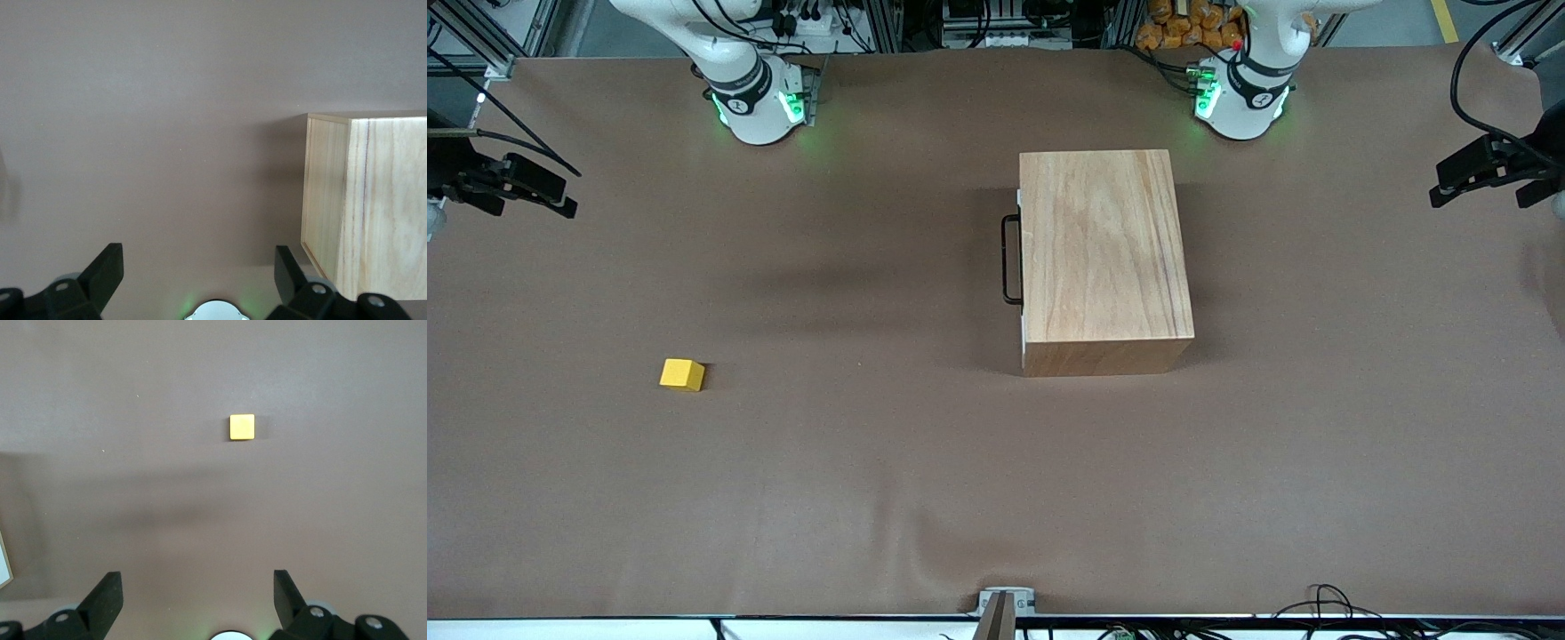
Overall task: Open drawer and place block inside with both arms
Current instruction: 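Move the left gripper toward the black drawer handle of the wooden box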
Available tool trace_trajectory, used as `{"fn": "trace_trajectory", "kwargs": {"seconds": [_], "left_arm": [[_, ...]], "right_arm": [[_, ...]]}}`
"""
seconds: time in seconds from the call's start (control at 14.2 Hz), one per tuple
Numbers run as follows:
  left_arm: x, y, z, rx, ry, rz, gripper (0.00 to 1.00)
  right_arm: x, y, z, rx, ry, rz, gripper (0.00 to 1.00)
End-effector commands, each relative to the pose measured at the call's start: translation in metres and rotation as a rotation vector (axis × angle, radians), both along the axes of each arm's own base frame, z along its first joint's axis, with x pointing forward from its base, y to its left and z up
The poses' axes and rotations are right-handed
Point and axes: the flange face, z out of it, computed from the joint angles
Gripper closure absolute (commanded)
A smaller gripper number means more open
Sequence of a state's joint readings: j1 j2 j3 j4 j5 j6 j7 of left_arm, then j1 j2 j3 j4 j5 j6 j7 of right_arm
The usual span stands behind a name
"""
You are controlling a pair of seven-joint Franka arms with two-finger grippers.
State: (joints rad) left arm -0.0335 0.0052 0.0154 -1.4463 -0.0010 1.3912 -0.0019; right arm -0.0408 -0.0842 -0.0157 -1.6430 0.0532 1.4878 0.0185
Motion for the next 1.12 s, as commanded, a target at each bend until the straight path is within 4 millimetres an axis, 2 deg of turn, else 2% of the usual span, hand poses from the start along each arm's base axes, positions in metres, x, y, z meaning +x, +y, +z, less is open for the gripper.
{"fn": "trace_trajectory", "kwargs": {"seconds": [0.0,0.14,0.28,0.42,0.63,0.84,0.98,1.05], "left_arm": [[-0.001,0.001,0.006,-0.021,-0.014,0.000,0.00],[-0.001,0.001,0.005,-0.024,-0.012,0.001,0.00],[0.000,-0.010,0.002,-0.022,-0.006,-0.017,0.00],[0.003,-0.039,-0.005,-0.021,0.008,-0.061,0.00],[0.004,-0.113,-0.026,-0.021,0.043,-0.155,0.00],[0.012,-0.178,-0.045,-0.061,0.058,-0.147,0.00],[0.004,-0.225,-0.055,-0.052,0.061,-0.113,0.00],[0.002,-0.242,-0.058,-0.051,0.053,-0.093,0.00]], "right_arm": [[-0.005,0.000,0.014,-0.023,-0.026,0.011,0.00],[-0.005,0.000,0.013,-0.032,-0.023,0.024,0.00],[-0.006,-0.003,0.011,-0.031,-0.013,0.019,0.00],[-0.005,-0.002,0.009,-0.031,-0.013,0.022,0.00],[-0.003,-0.002,0.006,-0.034,-0.012,0.024,0.00],[0.000,-0.003,-0.002,-0.033,0.001,0.021,0.00],[0.004,-0.007,-0.010,-0.034,-0.007,0.015,0.00],[0.005,-0.009,-0.014,-0.033,-0.007,0.018,0.00]]}}
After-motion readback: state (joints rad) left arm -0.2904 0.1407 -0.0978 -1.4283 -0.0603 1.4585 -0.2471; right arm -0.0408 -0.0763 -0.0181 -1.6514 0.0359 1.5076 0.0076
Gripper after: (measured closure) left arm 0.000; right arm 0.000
